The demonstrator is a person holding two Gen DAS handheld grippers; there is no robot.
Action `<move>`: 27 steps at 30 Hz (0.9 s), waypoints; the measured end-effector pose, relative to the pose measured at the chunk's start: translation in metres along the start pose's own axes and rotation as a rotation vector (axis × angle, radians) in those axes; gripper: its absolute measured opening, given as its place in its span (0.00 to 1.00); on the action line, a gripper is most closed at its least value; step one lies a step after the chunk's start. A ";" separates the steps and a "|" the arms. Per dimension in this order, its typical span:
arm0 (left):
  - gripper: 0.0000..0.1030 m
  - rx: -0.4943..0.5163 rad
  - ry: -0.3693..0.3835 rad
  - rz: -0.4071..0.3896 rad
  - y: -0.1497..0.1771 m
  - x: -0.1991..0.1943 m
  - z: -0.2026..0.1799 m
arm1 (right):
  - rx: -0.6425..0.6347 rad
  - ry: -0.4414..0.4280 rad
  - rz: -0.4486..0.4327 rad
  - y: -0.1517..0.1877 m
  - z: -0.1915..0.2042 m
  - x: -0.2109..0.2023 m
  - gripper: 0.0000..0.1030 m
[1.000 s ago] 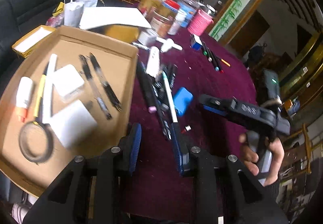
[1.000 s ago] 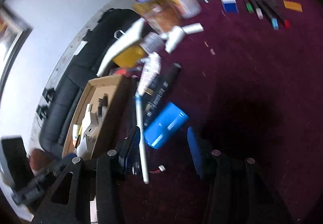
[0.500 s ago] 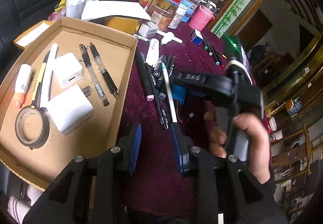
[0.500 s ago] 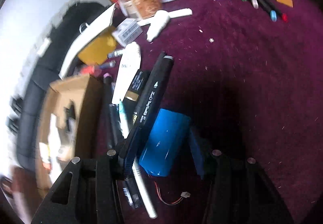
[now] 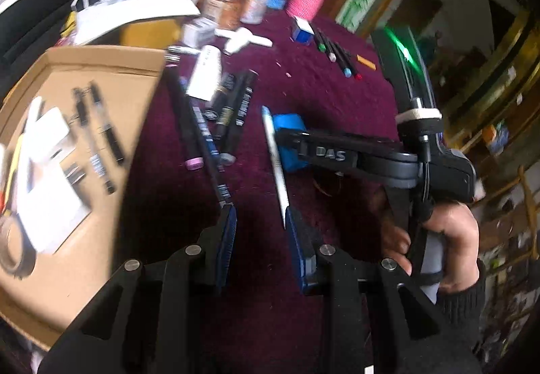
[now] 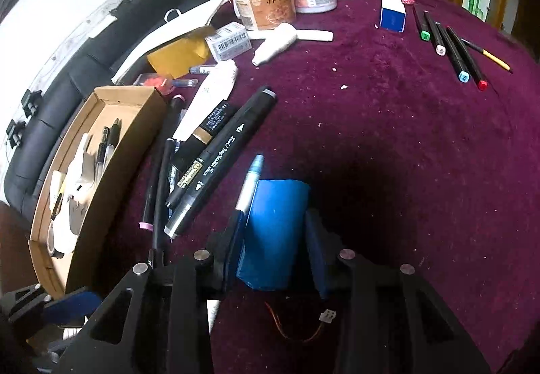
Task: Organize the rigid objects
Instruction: 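Grasp the white pencil with left tool while right tool grasps blue battery pack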
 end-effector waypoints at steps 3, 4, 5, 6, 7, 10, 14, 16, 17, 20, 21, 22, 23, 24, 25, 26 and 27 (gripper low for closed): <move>0.26 0.070 -0.041 0.025 -0.010 0.019 -0.012 | 0.018 -0.071 0.002 -0.002 -0.007 0.005 0.31; 0.26 0.086 -0.046 0.035 -0.013 0.027 -0.014 | 0.054 -0.115 0.007 -0.002 -0.014 0.005 0.32; 0.26 0.088 -0.050 0.049 -0.015 0.032 -0.016 | 0.063 -0.130 0.010 -0.003 -0.016 0.006 0.31; 0.26 0.088 -0.050 0.064 -0.017 0.038 -0.017 | 0.065 -0.137 0.012 -0.003 -0.017 0.006 0.31; 0.26 0.093 -0.048 0.073 -0.019 0.043 -0.019 | 0.077 -0.147 0.012 -0.002 -0.019 0.005 0.31; 0.26 0.125 -0.077 0.094 -0.023 0.057 -0.026 | 0.105 -0.158 0.000 -0.002 -0.024 -0.001 0.20; 0.10 0.139 -0.128 0.118 -0.024 0.070 -0.028 | 0.153 -0.188 -0.014 -0.001 -0.036 -0.010 0.15; 0.06 0.143 -0.165 0.105 -0.025 0.070 -0.027 | 0.160 -0.209 -0.009 -0.004 -0.037 -0.008 0.15; 0.06 0.138 -0.162 0.103 -0.025 0.070 -0.026 | 0.158 -0.210 -0.008 -0.004 -0.036 -0.007 0.15; 0.05 0.138 -0.171 0.096 -0.026 0.071 -0.024 | 0.156 -0.200 0.004 -0.004 -0.034 -0.004 0.20; 0.05 0.128 -0.166 0.095 -0.025 0.069 -0.022 | 0.151 -0.201 0.010 -0.004 -0.033 -0.001 0.26; 0.05 0.107 -0.156 0.092 -0.024 0.066 -0.019 | 0.143 -0.202 0.012 -0.005 -0.031 0.001 0.28; 0.05 0.090 -0.146 0.082 -0.024 0.065 -0.015 | 0.135 -0.199 0.015 -0.005 -0.030 0.004 0.28; 0.05 0.066 -0.141 0.073 -0.022 0.058 -0.009 | 0.123 -0.194 0.019 -0.005 -0.028 0.005 0.28; 0.05 0.050 -0.138 0.069 -0.020 0.054 -0.006 | 0.114 -0.191 0.018 -0.003 -0.026 0.006 0.29; 0.05 0.031 -0.126 0.059 -0.019 0.048 -0.001 | 0.101 -0.180 0.012 -0.002 -0.023 0.006 0.29; 0.05 0.017 -0.114 0.049 -0.017 0.042 0.002 | 0.089 -0.169 0.005 -0.001 -0.020 0.005 0.30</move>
Point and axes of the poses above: each gripper's, at about its wrist camera, not at the fingertips, and x roughly the way its jaws point, z to its left, y to its underside, the point moved 1 cm from there along x, roughly the way its jaws point, and after that the axes turned 4 degrees about x, right-handed, at the moved point
